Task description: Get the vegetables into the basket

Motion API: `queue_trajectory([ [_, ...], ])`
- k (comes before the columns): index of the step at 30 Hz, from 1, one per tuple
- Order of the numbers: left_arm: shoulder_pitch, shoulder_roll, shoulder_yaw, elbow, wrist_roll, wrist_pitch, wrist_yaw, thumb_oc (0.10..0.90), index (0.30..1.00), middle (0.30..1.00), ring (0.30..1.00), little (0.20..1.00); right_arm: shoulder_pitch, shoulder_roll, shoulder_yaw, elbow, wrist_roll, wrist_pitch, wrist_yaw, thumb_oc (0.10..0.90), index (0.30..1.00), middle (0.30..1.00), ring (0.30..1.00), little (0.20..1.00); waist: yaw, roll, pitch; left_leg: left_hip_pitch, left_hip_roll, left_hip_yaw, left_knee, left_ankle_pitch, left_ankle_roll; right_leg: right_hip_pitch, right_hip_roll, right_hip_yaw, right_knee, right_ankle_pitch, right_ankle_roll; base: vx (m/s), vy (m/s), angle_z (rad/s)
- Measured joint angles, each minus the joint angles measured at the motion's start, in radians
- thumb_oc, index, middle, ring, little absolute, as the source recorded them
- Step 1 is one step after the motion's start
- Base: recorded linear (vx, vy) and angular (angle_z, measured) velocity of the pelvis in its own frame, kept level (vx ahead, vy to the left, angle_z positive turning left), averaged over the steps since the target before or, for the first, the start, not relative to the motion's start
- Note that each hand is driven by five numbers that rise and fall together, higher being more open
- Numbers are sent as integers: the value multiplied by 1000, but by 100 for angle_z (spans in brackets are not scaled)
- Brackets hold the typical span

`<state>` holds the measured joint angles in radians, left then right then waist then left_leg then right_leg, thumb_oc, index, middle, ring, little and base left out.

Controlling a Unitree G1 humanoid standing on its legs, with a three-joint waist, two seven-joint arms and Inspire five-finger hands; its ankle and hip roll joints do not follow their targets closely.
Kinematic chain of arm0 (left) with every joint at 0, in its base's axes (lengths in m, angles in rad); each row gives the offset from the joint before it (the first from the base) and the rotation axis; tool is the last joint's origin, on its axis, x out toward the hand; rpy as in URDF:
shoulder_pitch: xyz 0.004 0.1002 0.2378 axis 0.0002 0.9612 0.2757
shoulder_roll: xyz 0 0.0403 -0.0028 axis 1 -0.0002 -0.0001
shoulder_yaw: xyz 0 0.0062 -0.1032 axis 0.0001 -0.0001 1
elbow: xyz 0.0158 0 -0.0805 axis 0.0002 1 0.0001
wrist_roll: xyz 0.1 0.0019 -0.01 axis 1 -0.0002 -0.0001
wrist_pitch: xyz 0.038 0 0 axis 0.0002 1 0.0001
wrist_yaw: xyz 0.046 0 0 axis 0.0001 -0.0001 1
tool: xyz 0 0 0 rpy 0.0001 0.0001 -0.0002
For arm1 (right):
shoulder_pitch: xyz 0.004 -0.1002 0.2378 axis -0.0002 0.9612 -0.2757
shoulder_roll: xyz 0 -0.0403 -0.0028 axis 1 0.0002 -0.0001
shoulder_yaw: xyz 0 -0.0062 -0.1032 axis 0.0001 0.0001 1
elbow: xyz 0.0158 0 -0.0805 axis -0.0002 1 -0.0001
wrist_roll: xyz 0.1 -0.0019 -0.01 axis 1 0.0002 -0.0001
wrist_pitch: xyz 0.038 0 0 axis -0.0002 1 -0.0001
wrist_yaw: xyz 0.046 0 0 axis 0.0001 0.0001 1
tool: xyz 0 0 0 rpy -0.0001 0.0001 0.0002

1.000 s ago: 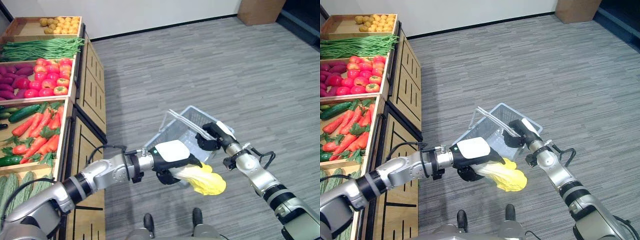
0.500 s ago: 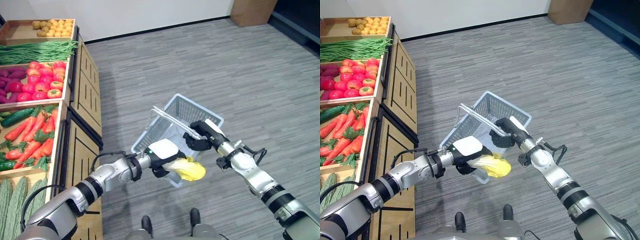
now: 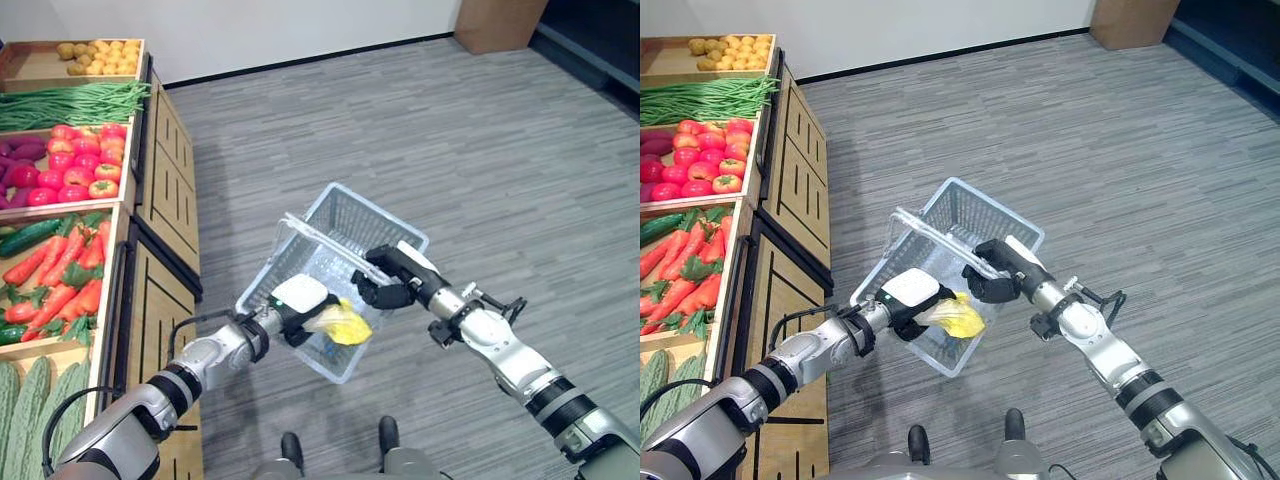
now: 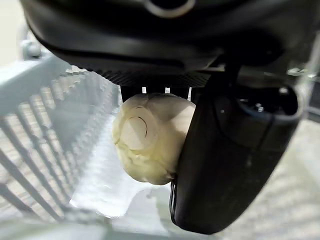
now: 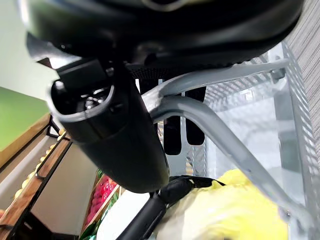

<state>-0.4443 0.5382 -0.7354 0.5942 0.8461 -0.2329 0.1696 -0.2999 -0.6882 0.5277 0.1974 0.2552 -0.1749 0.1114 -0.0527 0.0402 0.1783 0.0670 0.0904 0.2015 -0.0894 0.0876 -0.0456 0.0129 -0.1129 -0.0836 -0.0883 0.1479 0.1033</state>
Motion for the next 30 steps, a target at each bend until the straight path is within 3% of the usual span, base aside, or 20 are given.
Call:
queue_trajectory([
  [7, 29, -1, 12, -23, 21, 19, 0, 900, 1000, 1000, 1000, 1000, 49, 33, -2, 2, -1, -1, -2, 400, 300, 300, 300, 300, 9, -34, -2, 2, 0, -1, 0, 0, 0, 3, -1, -2, 0, 0, 0, 0, 0, 0],
  [10, 87, 28, 54, -187, 4, 1, -2, 900, 1000, 1000, 1000, 1000, 91, 39, -15, 16, -14, -1, -19, 400, 300, 300, 300, 300, 10, -35, -2, 5, -1, -3, 0, 0, 0, 7, -1, -4, 0, 0, 0, 2, 3, 1],
  [12, 149, 32, 113, -304, -79, -33, -9, 900, 1000, 1000, 1000, 1000, 125, 65, -58, 56, -29, -1, -36, 400, 300, 300, 300, 300, 14, -35, -1, 10, 0, -11, 0, 0, 0, 18, -1, -12, 0, -1, 1, 0, 12, 9],
  [13, 241, 35, 179, -425, -186, -54, -23, 900, 1000, 1000, 1000, 1000, 163, 101, -111, 95, -47, -1, -57, 400, 300, 300, 300, 300, 15, -36, -2, 15, 0, -13, 0, -1, -1, 25, -1, -15, 0, -3, 1, -6, 14, 9],
  [15, 333, 32, 218, -500, -365, -83, -69, 900, 1000, 1000, 1000, 1000, 217, 152, -184, 189, -63, -2, -106, 400, 300, 300, 300, 300, 34, -36, -3, 23, -1, -20, -4, -2, -2, 37, -2, -21, -2, -7, -5, -13, 14, 9],
  [19, 429, 89, 247, -564, -582, -78, -155, 900, 1000, 1000, 1000, 1000, 247, 171, -223, 320, -127, 8, -172, 400, 300, 300, 300, 300, 59, -35, -4, 19, -2, -37, -5, -2, -2, 40, -4, -31, -3, -10, -6, -14, 12, 9],
  [22, 470, 116, 268, -571, -723, -70, -186, 900, 1000, 1000, 1000, 1000, 285, 172, -255, 361, -195, 23, -200, 400, 300, 300, 300, 300, 67, -35, -4, 12, -5, -54, -5, 0, -1, 43, -7, -41, -3, -11, -8, -8, 14, 16],
  [26, 635, 70, 388, -536, -921, -49, -224, 900, 1000, 1000, 1000, 1000, 330, 205, -349, 453, -219, 21, -233, 400, 300, 300, 300, 300, 66, -32, -12, 12, -7, -60, -2, 0, -1, 47, -9, -53, 0, -15, -3, -9, 14, 7],
  [30, 706, 29, 468, -364, -943, 3, -234, 900, 1000, 1000, 1000, 1000, 386, 223, -410, 474, -218, 23, -246, 400, 300, 300, 300, 300, 68, -25, -21, 12, -6, -67, -3, 0, -1, 52, -9, -60, -4, -20, -3, -2, 6, 5],
])
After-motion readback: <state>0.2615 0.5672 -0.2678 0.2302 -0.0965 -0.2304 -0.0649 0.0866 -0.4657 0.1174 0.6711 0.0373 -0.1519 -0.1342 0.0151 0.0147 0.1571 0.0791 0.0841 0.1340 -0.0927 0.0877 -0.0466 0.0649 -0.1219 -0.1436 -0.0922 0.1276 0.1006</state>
